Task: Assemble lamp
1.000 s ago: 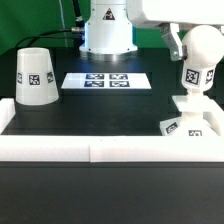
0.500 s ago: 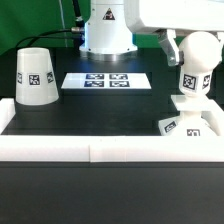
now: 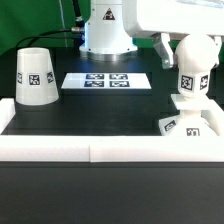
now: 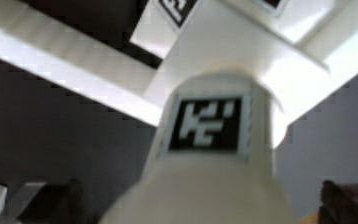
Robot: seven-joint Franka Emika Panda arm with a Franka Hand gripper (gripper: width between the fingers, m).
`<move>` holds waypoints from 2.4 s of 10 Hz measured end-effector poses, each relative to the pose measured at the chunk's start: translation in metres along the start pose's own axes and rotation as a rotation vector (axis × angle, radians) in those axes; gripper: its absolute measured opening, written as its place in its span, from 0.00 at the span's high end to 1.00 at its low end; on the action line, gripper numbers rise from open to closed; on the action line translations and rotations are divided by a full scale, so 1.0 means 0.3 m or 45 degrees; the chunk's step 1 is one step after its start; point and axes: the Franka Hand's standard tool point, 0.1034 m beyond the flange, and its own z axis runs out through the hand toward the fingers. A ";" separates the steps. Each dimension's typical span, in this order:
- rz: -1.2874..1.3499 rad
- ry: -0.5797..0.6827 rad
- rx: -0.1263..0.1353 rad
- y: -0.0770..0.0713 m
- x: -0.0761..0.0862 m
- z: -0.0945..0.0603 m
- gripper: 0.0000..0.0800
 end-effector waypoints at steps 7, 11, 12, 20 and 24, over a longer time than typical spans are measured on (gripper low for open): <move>0.006 -0.047 0.042 -0.056 0.039 -0.066 0.13; 0.017 -0.090 0.059 -0.007 0.098 -0.064 0.13; 0.023 -0.119 0.074 -0.016 0.091 -0.058 0.13; 0.046 -0.510 0.214 -0.049 0.051 -0.032 0.13; 0.046 -0.482 0.204 -0.043 0.058 -0.025 0.13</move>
Offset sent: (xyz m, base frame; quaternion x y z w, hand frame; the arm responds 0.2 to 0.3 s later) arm -0.0195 0.0004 0.0118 -0.0100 -0.0526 0.0255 0.9982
